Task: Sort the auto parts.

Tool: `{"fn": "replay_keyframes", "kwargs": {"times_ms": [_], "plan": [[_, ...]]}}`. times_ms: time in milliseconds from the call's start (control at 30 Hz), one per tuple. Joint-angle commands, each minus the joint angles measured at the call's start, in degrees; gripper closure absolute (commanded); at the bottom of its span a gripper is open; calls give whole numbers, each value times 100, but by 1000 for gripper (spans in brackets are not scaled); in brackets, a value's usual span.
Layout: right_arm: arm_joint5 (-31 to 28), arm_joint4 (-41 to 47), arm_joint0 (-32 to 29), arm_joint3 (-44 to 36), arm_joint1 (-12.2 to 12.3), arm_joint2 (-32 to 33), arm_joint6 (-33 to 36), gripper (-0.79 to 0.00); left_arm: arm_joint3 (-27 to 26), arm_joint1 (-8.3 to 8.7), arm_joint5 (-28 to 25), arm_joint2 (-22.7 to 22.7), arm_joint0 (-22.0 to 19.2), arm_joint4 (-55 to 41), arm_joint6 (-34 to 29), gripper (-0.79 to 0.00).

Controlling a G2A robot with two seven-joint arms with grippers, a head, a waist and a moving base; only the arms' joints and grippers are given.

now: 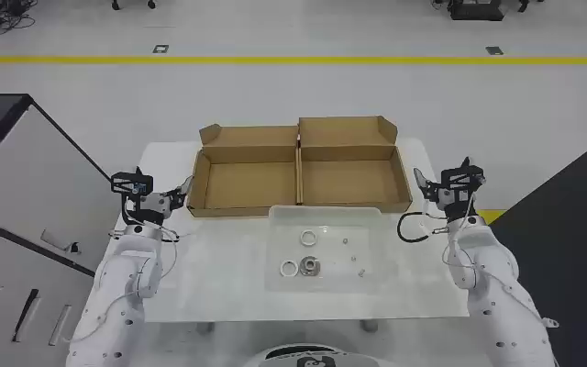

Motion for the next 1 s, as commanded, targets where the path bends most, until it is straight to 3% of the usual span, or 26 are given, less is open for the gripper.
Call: {"fn": "replay_keyframes", "kwargs": {"times_ms": [0,200,500,733,967], "plan": [[-266,16,57,-155,18,98,-12,-785,0,0,0,0,0,0,0,-785],[-1732,432,169,-576,121,571,469,-785,0,0,0,0,0,0,0,-785],[-4185,1751,583,-825,315,920,2004,-785,0,0,0,0,0,0,0,-785],[-5198,2737,1186,-596,469,662,3253,-785,0,0,0,0,0,0,0,-785],[-5706,3571,1799,-441,636,193,4389,-785,0,0,0,0,0,0,0,-785]]}}
